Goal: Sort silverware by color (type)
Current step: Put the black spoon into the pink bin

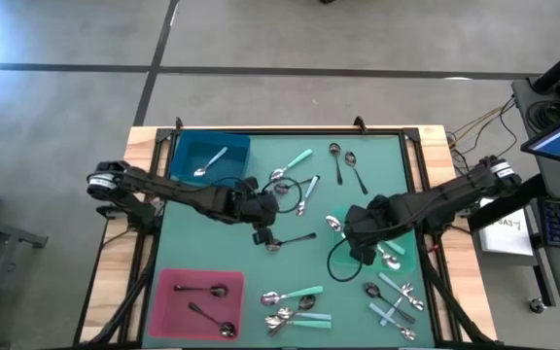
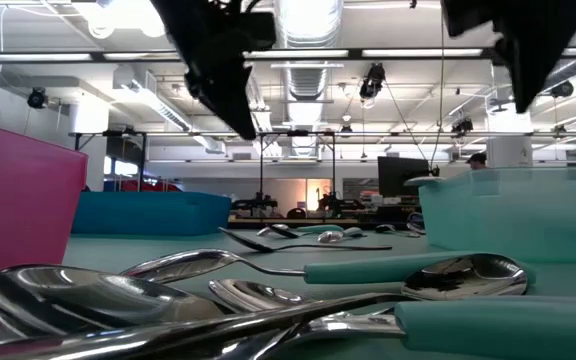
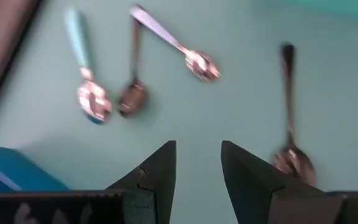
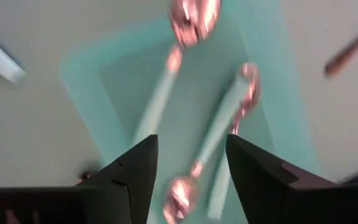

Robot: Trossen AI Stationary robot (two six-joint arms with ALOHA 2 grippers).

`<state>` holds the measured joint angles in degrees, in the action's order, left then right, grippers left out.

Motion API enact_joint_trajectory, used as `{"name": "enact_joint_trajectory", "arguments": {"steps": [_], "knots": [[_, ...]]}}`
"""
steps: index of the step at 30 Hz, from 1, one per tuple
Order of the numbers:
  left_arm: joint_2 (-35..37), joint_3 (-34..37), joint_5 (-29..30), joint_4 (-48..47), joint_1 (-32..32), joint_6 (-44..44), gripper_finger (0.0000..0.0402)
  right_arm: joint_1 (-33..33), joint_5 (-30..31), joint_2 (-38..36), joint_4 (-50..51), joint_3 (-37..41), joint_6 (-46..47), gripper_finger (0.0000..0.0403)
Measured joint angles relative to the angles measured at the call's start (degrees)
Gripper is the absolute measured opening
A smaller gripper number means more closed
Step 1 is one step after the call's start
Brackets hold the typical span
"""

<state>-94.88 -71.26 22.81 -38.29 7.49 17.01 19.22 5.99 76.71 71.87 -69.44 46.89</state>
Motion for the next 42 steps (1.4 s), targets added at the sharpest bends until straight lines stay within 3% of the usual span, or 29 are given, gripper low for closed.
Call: {"name": "enact_joint_trajectory", "arguments": {"steps": [5, 13, 19, 29, 36, 42], "knots": [[-0.4, 6.0, -2.4, 10.1, 0.6, 0.3, 0.0112, 1.4, 6.3, -0.6, -5.2, -1.9, -3.3, 0.0176], [-3.3, 14.4, -11.5, 33.9, 0.9, -0.5, 0.0112, 1.4, 7.3, 0.3, -7.7, -2.1, -6.9, 0.0171], [-8.1, 14.3, -11.8, 35.7, 1.6, 1.4, 0.0112, 1.5, 7.2, 0.7, -7.8, -1.8, -7.0, 0.0168], [-17.2, 8.1, -11.3, 35.2, 3.6, 0.5, 0.0112, 1.5, 7.1, 0.6, -7.8, -1.7, -7.1, 0.0169], [-20.7, 5.6, -6.9, 31.7, 3.7, 0.8, 0.0111, 1.5, 7.1, 0.6, -7.8, -1.5, -7.1, 0.0171], [-21.5, 5.5, -9.2, 30.3, 3.5, 3.4, 0.0068, 1.5, 7.1, 0.6, -7.8, -1.4, -7.1, 0.0169]]}}
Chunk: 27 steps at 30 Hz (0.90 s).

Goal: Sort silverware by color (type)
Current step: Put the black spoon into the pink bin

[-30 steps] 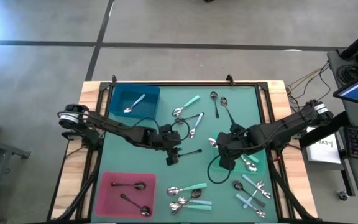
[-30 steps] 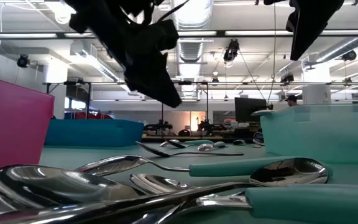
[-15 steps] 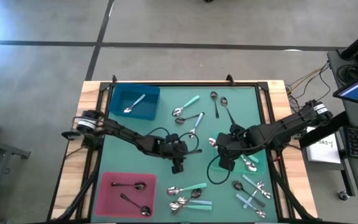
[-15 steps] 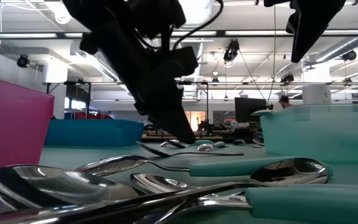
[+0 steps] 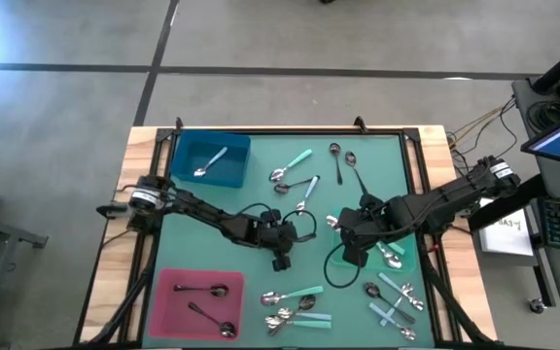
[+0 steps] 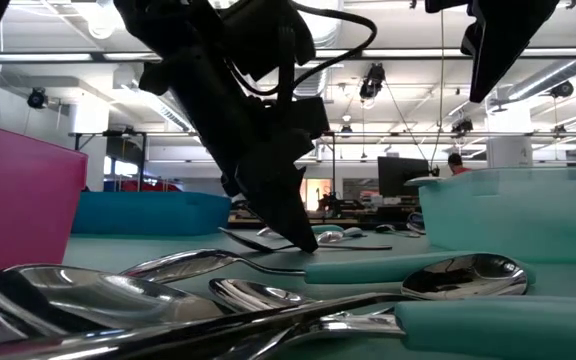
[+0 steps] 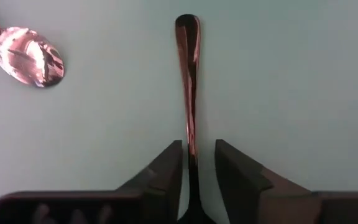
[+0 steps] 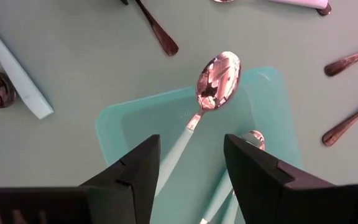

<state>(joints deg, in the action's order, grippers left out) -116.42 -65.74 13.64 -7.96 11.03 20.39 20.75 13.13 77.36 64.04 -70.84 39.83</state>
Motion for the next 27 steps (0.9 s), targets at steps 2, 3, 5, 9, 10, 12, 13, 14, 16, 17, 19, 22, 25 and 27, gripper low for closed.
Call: {"name": "enact_joint_trajectory", "arguments": {"steps": [2, 3, 5, 9, 10, 12, 13, 14, 16, 17, 19, 22, 25, 27], "knots": [[0.0, 0.0, -0.3, -0.4, -0.1, 1.8, 0.0039, 0.0, 0.0, 0.0, 0.0, 0.0, 0.0, 0.0167], [0.0, 0.0, -0.5, -0.7, -0.1, 2.7, 0.0023, 0.0, 0.0, 0.0, 0.0, 0.0, 0.0, 0.0167], [0.0, 0.0, -0.8, -1.1, -0.4, 4.4, 0.0007, 0.0, 0.0, 0.0, 0.0, 0.0, 0.0, 0.0167], [0.1, -0.1, -1.2, -1.3, -0.8, 5.0, 0.0005, 0.0, 0.0, 0.0, 0.0, 0.0, 0.0, 0.0167], [0.4, -0.4, -1.3, -1.7, -0.9, 4.7, 0.0004, 0.0, 0.0, 0.0, -0.1, 0.0, 0.0, 0.0167], [1.2, -1.2, -1.5, -2.7, -1.1, 3.2, 0.0003, 0.0, 0.0, 0.0, 0.0, 0.0, 0.1, 0.0167], [1.7, -1.6, -1.5, -3.2, -1.1, 2.3, 0.0003, 0.0, 0.0, 0.0, 0.0, 0.0, 0.1, 0.0167], [2.4, -2.1, -1.2, -5.0, -1.2, 1.3, 0.0003, 0.0, 0.0, 0.0, 0.0, 0.0, 0.1, 0.0167], [4.0, -3.0, -1.0, -7.2, -1.6, 0.0, 0.0002, 0.0, 0.0, 0.0, 0.0, 0.0, 0.2, 0.0167], [4.9, -3.9, -0.8, -7.8, -1.7, -0.3, 0.0002, 0.0, 0.0, 0.0, -0.1, 0.0, 0.2, 0.0166], [7.1, -5.1, 0.5, -10.9, -1.8, -0.3, 0.0002, 0.0, 0.0, 0.0, 0.0, 0.0, 0.2, 0.0167], [9.2, -6.1, 0.7, -15.8, -1.3, 0.8, 0.0001, 0.0, 0.0, 0.0, 0.0, 0.1, 0.1, 0.0166], [11.9, -7.2, 0.2, -23.6, 0.8, 5.4, 0.0001, 0.0, 0.0, 0.0, 0.0, 0.2, -0.4, 0.0166], [14.5, -7.8, -0.4, -29.1, 3.4, 8.8, 0.0001, 0.0, 0.1, 0.0, 0.1, 0.2, -1.1, 0.0166]]}}
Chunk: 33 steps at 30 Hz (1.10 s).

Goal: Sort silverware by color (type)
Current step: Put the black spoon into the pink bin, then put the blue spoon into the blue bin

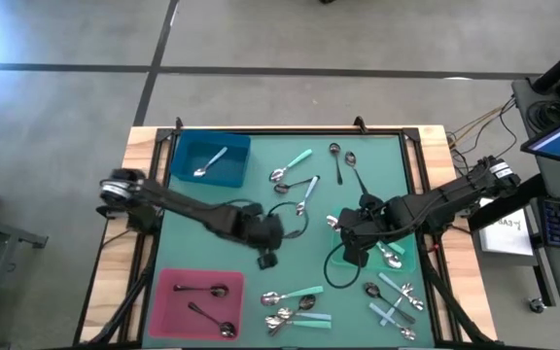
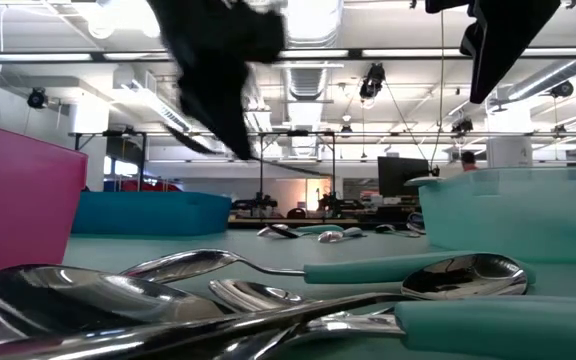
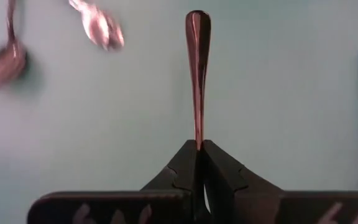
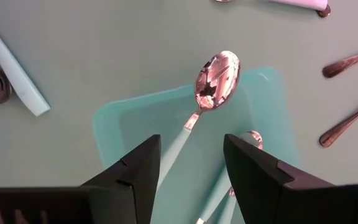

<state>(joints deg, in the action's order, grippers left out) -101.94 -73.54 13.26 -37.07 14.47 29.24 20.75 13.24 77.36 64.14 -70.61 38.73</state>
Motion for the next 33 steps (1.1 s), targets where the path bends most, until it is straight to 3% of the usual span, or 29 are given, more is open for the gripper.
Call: {"name": "enact_joint_trajectory", "arguments": {"steps": [9, 14, 19, 25, 33], "knots": [[12.9, 0.1, -2.5, -15.5, 16.2, 23.7, 0.0, 0.0, 2.4, 0.0, -0.2, 0.3, -2.2, 0.0166], [15.2, 0.3, -6.9, -25.3, 27.0, 45.1, 0.0, 0.0, 3.4, 0.0, -0.3, 0.7, -0.1, 0.0166], [14.9, 3.5, -12.6, -25.9, 34.4, 56.0, 0.0002, 0.0, 3.4, 0.0, -0.3, 1.0, 1.4, 0.0166], [14.9, 5.2, -14.0, -26.2, 37.4, 60.8, 0.0026, 0.1, -0.6, 0.0, -0.1, 1.0, 6.2, 0.0166], [14.9, 5.2, -13.2, -26.4, 37.3, 55.9, 0.0079, 4.1, -3.3, 0.0, 0.5, 1.0, 15.5, 0.0166]]}}
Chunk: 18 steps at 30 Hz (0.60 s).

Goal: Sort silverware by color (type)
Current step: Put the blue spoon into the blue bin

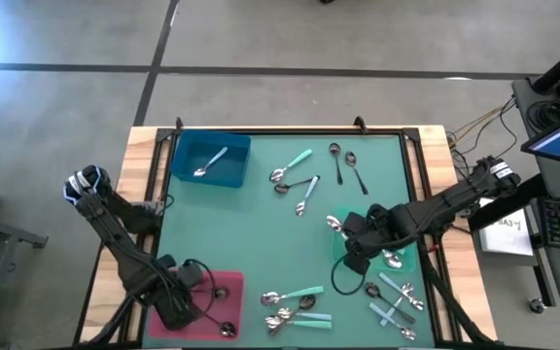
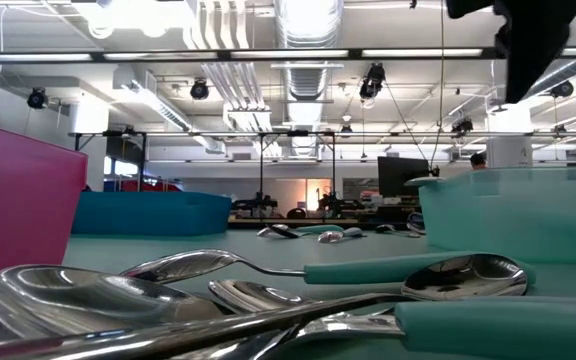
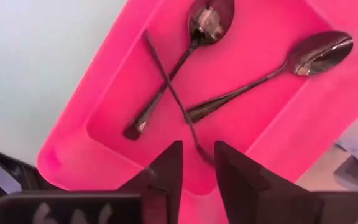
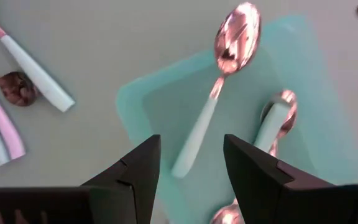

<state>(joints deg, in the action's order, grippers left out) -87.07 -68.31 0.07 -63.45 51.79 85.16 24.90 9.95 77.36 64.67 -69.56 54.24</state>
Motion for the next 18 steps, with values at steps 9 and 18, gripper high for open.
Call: {"name": "enact_joint_trajectory", "arguments": {"steps": [9, 18], "knots": [[0.0, 0.0, 16.7, 7.2, -3.4, -11.0, 0.0107, 11.3, -3.0, 0.0, -0.3, 1.0, 17.9, 0.0166], [0.0, 0.0, 26.2, 21.8, -5.8, -23.2, 0.0102, 23.0, -4.1, 1.7, -0.9, 3.9, 39.5, 0.0166]]}}
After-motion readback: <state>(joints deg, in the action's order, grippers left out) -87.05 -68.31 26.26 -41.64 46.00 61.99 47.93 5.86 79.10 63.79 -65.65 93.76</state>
